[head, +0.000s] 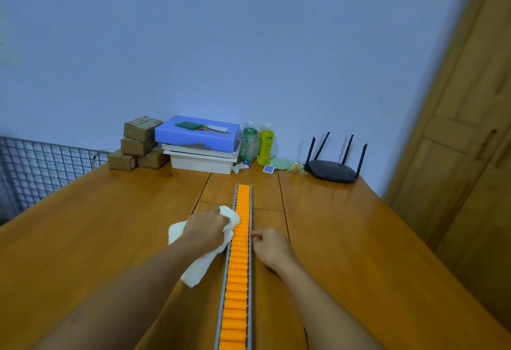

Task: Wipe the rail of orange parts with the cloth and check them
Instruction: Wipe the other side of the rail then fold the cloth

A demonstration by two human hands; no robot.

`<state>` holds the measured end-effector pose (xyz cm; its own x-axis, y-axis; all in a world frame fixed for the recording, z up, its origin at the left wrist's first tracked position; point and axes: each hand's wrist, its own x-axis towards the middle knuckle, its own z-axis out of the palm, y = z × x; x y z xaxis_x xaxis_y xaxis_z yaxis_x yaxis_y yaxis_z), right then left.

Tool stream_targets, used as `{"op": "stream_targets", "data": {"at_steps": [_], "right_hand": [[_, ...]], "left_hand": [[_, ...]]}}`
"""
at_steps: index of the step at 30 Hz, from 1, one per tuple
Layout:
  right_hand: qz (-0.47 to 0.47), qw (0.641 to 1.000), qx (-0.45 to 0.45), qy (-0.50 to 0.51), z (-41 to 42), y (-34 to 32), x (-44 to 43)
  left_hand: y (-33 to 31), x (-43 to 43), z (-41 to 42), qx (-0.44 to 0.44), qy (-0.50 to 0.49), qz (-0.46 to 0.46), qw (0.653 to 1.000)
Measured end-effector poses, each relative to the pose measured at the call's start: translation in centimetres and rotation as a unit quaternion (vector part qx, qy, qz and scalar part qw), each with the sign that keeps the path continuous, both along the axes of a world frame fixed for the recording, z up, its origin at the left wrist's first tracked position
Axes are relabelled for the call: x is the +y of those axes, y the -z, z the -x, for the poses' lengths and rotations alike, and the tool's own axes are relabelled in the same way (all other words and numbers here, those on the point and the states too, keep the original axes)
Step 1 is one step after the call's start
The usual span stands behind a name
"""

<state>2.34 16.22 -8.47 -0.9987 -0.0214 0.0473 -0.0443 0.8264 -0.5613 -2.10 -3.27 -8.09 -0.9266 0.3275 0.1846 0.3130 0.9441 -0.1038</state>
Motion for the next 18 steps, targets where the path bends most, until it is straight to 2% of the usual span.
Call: {"op": "stream_targets", "data": {"at_steps": [14,18], "right_hand": [[-0.019,0.999,-0.050,-0.012,-5.5,-1.2,-1.1],[-0.029,0.998,-0.060,0.001,-7.3,-0.8,-1.7]], "left_hand": [[0.0,-0.3,-6.2,-0.007,0.000,-0.001,1.000],[0.1,-0.6,-8.0,0.003,0.015,0.029,0.999]]}}
